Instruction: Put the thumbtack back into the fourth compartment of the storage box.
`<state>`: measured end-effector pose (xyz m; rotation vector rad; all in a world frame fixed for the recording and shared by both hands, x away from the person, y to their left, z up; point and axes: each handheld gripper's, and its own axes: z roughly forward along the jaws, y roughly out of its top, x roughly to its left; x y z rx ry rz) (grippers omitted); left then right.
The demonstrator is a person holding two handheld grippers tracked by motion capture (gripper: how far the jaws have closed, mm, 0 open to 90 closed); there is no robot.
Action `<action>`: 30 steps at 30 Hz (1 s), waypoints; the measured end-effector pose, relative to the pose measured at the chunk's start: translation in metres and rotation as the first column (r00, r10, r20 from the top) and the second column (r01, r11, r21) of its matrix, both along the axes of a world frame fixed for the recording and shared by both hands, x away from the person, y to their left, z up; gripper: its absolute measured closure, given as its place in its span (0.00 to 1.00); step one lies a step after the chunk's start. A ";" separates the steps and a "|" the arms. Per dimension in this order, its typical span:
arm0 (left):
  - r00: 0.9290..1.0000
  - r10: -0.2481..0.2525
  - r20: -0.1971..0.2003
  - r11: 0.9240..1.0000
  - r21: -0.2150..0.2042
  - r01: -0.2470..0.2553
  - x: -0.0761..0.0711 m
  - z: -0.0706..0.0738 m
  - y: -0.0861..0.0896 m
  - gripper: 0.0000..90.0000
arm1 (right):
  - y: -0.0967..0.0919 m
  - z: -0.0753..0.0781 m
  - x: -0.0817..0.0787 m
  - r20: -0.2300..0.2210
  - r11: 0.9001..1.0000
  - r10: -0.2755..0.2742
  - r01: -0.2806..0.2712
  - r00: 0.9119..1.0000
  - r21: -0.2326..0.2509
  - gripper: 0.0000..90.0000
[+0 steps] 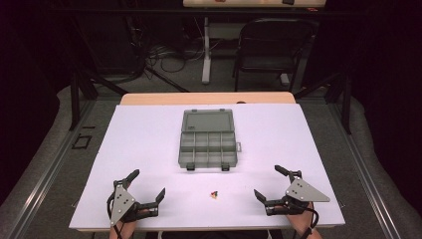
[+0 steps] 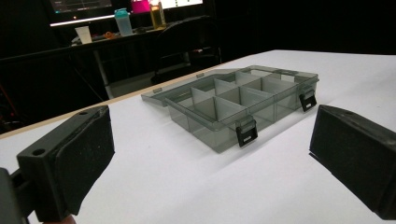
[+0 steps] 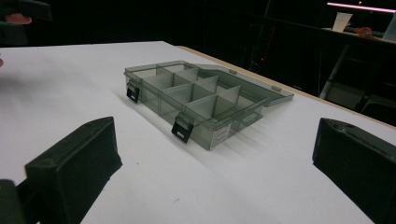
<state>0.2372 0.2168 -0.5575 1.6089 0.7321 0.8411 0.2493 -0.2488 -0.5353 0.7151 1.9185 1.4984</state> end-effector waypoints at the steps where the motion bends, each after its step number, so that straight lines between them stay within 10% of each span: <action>1: 1.000 0.000 0.000 1.000 0.000 0.000 0.000 0.000 0.000 0.00 | 0.000 0.000 0.000 0.000 1.000 0.000 0.000 1.000 0.000 0.00; 30: 1.000 0.021 -0.007 1.000 0.000 -0.021 -0.002 0.000 0.004 0.00 | 0.041 0.008 0.028 -0.124 0.984 0.084 -0.102 0.989 -0.147 0.00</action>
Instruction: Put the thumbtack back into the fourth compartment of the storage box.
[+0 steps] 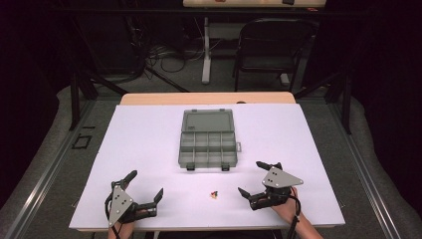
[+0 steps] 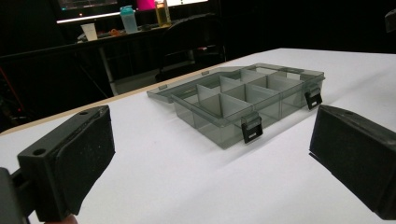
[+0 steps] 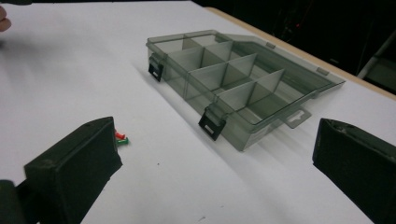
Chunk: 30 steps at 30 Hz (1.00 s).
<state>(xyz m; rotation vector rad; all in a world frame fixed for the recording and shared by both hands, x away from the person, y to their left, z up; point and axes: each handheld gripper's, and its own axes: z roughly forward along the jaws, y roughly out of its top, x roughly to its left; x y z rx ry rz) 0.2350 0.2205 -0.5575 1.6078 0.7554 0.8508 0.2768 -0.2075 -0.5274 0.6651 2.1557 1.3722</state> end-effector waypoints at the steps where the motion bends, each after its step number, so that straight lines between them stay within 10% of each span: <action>1: 1.000 0.003 0.001 1.000 0.003 -0.003 0.000 0.000 0.000 0.00 | 0.000 0.000 0.000 0.000 1.000 0.000 0.000 1.000 0.000 0.00; 17: 1.000 0.006 0.001 1.000 0.001 -0.006 -0.001 0.000 0.002 0.00 | 0.035 0.003 0.016 -0.136 0.992 0.092 -0.102 0.986 -0.073 0.00; 30: 1.000 -0.004 0.004 1.000 -0.004 0.004 -0.002 0.000 0.002 0.00 | 0.066 -0.003 0.026 -0.297 0.978 0.131 -0.172 0.946 -0.115 0.00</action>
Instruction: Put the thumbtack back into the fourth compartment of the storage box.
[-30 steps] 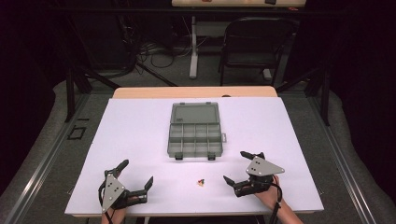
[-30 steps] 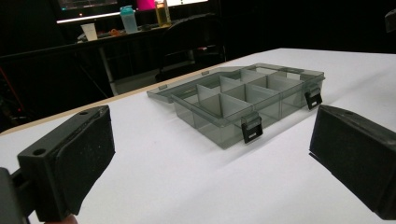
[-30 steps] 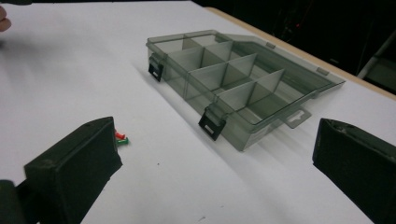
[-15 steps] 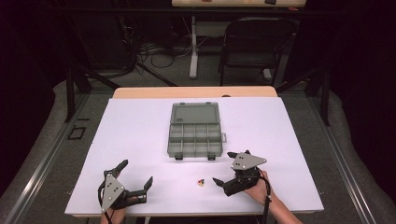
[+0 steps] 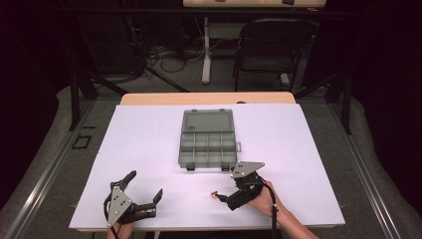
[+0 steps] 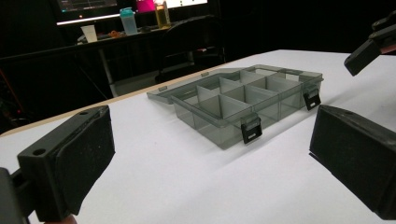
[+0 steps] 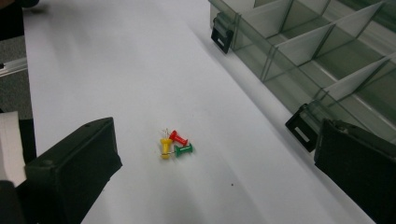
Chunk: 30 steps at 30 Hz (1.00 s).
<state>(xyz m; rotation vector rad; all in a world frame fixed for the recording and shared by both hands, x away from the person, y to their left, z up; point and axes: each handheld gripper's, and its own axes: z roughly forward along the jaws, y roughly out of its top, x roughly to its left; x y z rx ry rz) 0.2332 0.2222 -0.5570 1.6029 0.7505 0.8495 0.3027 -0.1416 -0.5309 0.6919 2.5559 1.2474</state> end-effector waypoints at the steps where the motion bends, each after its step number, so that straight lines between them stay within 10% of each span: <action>1: 1.000 0.000 0.000 1.000 0.000 0.000 0.000 0.000 0.000 0.00 | 0.000 0.000 0.000 0.000 1.000 0.000 0.000 1.000 0.000 0.00; 14: 1.000 0.000 0.012 1.000 -0.003 0.000 -0.001 0.001 0.000 0.00 | 0.021 -0.009 0.007 -0.071 0.998 -0.035 0.030 0.997 -0.060 0.01; 30: 1.000 0.002 0.010 1.000 -0.002 -0.002 -0.002 0.001 0.001 0.00 | 0.031 -0.020 0.012 -0.152 0.992 -0.056 0.038 0.987 -0.119 0.57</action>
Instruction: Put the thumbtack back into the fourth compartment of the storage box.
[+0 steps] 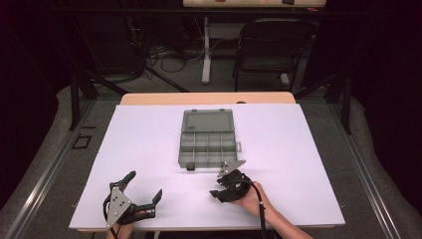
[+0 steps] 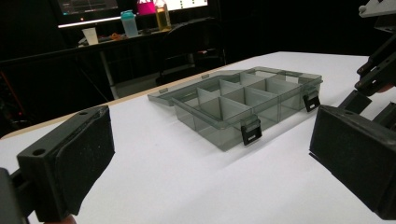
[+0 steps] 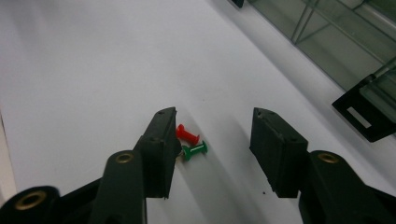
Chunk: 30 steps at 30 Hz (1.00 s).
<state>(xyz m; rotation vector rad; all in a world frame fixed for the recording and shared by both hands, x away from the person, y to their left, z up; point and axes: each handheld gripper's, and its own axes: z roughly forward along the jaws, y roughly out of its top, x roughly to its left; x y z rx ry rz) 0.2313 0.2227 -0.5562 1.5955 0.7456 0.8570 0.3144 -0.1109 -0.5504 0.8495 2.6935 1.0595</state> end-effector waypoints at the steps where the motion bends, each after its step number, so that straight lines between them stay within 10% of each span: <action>1: 1.000 0.000 0.000 1.000 0.000 0.000 0.000 0.000 0.000 0.00 | 0.000 0.000 0.000 -0.004 1.000 0.001 -0.001 1.000 -0.005 0.58; 30: 1.000 -0.005 0.001 1.000 -0.001 0.005 -0.001 0.000 0.000 0.00 | -0.006 0.004 -0.001 -0.022 0.995 0.057 -0.058 0.998 -0.077 0.85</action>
